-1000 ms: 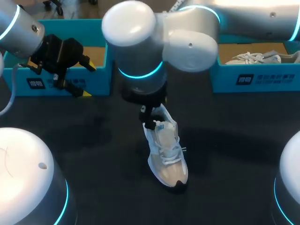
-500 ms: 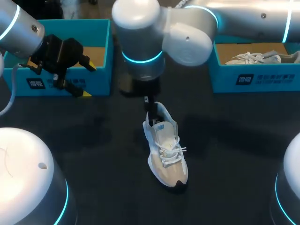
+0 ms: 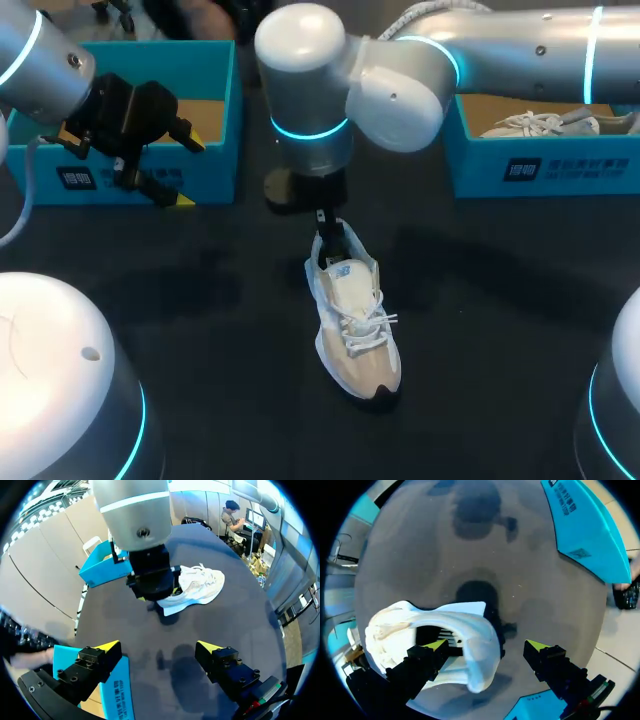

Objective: Take the shoe out of the shoebox, open the shoe tongue, remove and reinsert the insole, then place the shoe into the shoebox

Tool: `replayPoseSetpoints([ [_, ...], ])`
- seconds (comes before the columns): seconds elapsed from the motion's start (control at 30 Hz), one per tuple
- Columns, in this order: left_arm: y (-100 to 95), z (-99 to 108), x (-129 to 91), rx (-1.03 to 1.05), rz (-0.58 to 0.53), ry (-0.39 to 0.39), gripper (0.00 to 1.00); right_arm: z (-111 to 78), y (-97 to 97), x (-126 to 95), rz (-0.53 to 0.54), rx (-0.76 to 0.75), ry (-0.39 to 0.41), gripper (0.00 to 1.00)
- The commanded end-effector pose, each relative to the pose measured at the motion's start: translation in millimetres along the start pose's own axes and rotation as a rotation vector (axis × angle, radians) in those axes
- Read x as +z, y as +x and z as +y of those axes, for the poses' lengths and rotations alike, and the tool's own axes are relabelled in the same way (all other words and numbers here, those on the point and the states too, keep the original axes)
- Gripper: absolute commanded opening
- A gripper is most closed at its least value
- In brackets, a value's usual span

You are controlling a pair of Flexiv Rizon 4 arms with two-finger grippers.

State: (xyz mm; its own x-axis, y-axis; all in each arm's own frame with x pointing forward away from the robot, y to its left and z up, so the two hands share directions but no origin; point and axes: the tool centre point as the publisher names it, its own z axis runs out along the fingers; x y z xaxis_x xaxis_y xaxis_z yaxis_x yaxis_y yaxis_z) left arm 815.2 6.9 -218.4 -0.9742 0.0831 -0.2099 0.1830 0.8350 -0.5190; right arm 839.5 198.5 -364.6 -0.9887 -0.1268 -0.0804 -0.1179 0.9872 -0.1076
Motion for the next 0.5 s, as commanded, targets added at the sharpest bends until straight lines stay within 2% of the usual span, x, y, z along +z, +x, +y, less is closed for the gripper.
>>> replayPoseSetpoints([
  [0.03,0.3,-0.2,-0.3,0.000,0.001,-0.005,1.00,8.3,-5.8,15.7,0.008,0.001,0.033,1.00],
  [0.13,0.3,-0.2,-0.3,0.000,0.001,-0.005,1.00,6.4,-6.7,20.5,0.008,-0.010,0.034,0.76],
  [0.2,0.3,-0.2,-0.3,0.000,0.001,-0.005,1.00,4.4,-6.6,21.4,0.010,-0.013,0.033,0.75],
  [0.33,0.3,-0.2,-0.3,0.000,0.001,-0.005,1.00,0.9,-6.9,20.8,0.014,-0.012,0.037,0.62],
  [0.4,0.3,-0.2,-0.3,0.000,0.001,-0.005,1.00,0.3,-7.1,20.5,0.019,-0.024,0.041,0.63],
  [0.5,0.3,-0.2,-0.3,0.000,0.001,-0.005,1.00,-2.8,-5.8,18.8,0.020,-0.027,0.044,0.83],
])
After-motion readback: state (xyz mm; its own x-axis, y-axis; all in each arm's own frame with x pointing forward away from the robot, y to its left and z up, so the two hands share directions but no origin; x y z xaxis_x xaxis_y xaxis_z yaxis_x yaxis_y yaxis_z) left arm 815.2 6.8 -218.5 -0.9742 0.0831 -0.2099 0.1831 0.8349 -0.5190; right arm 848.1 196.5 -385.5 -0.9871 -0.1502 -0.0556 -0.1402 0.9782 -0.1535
